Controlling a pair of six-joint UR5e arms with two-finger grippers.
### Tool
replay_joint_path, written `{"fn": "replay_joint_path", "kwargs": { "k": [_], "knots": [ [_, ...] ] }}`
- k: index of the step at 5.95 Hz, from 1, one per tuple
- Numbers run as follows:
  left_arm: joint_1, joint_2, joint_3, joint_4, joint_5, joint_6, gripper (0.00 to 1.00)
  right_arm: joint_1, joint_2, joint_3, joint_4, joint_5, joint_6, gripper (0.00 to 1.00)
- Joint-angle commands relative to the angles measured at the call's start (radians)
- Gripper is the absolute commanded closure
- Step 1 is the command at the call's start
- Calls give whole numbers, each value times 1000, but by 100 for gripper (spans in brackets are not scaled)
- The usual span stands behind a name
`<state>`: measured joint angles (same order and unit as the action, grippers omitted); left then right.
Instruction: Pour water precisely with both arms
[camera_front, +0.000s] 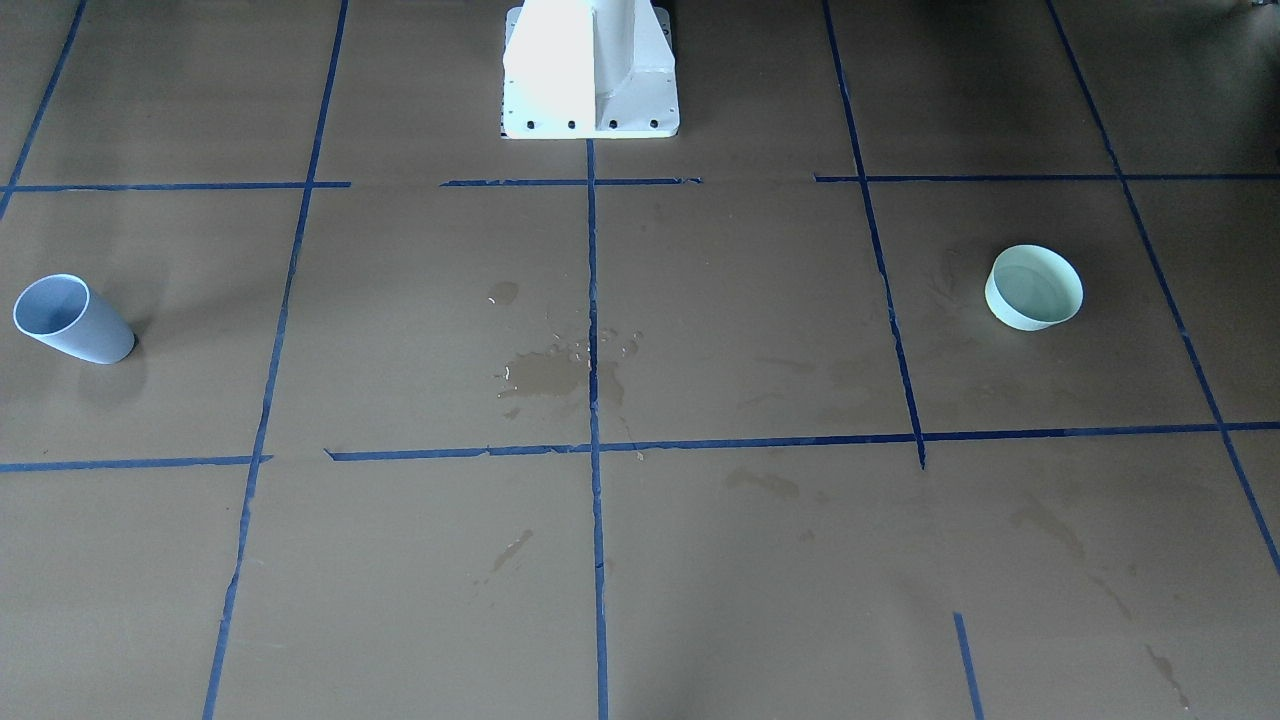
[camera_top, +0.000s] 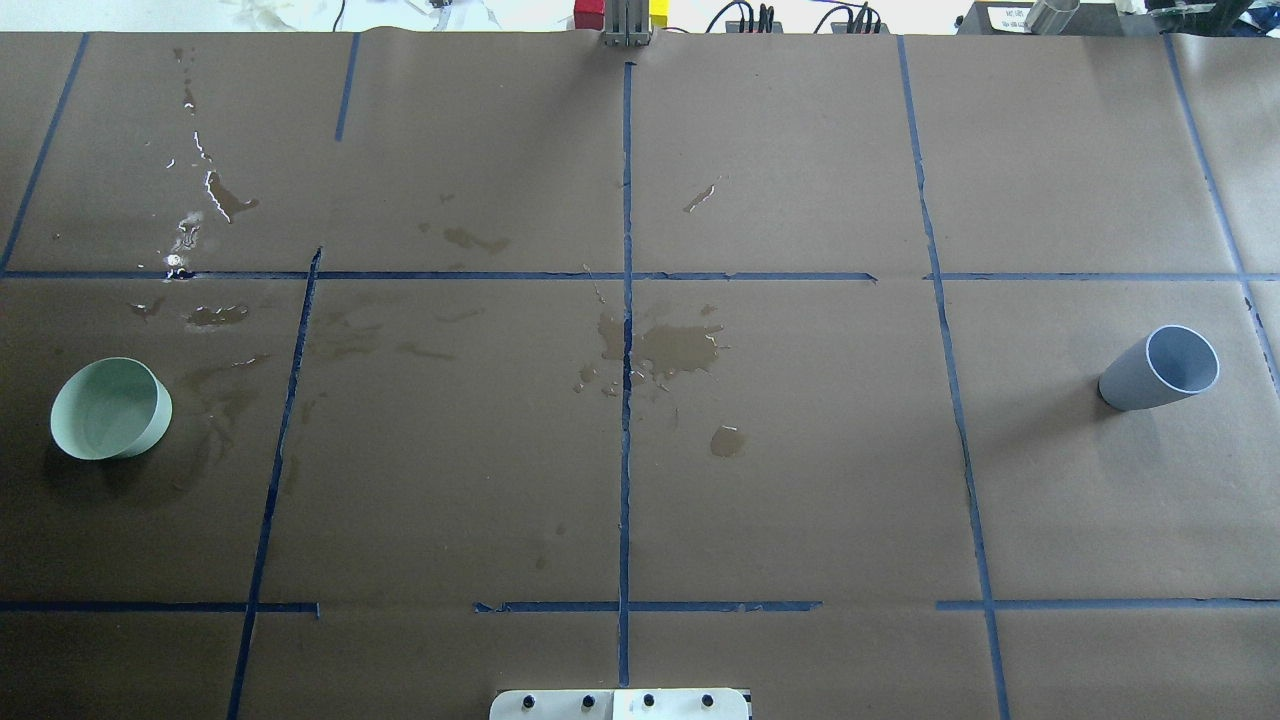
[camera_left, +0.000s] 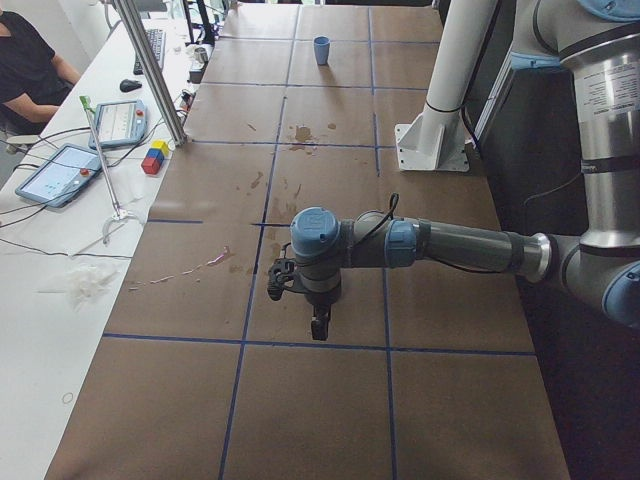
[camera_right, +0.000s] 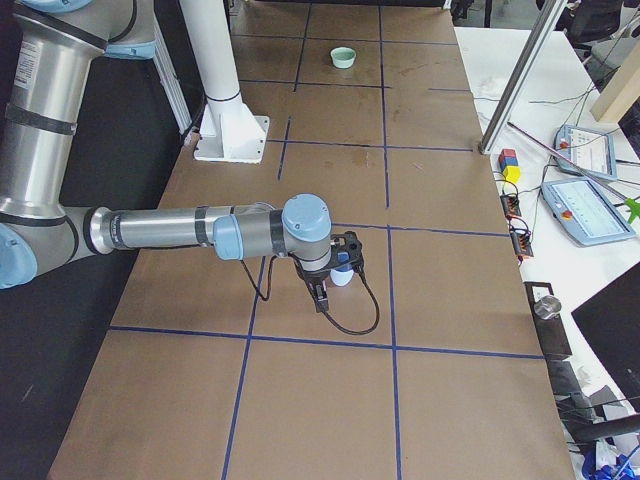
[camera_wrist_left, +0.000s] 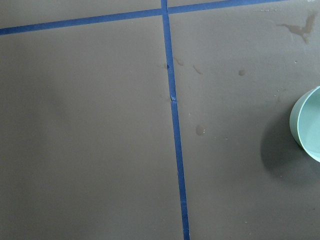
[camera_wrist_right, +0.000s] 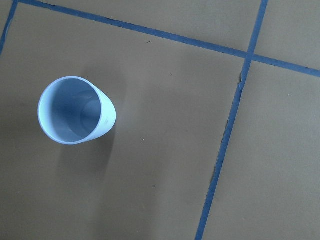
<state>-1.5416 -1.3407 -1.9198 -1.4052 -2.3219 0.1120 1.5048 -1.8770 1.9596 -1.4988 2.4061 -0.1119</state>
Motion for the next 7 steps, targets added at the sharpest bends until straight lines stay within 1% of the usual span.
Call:
{"fn": "replay_joint_path", "kwargs": {
  "k": [1,7],
  "knots": [
    [1,0,4,-1,-2,-3,0,0,1,-1,0,-1,6,0],
    [5,9,-13,-11,-4,-9,0,0,1,1,2,5,6,0]
  ]
}}
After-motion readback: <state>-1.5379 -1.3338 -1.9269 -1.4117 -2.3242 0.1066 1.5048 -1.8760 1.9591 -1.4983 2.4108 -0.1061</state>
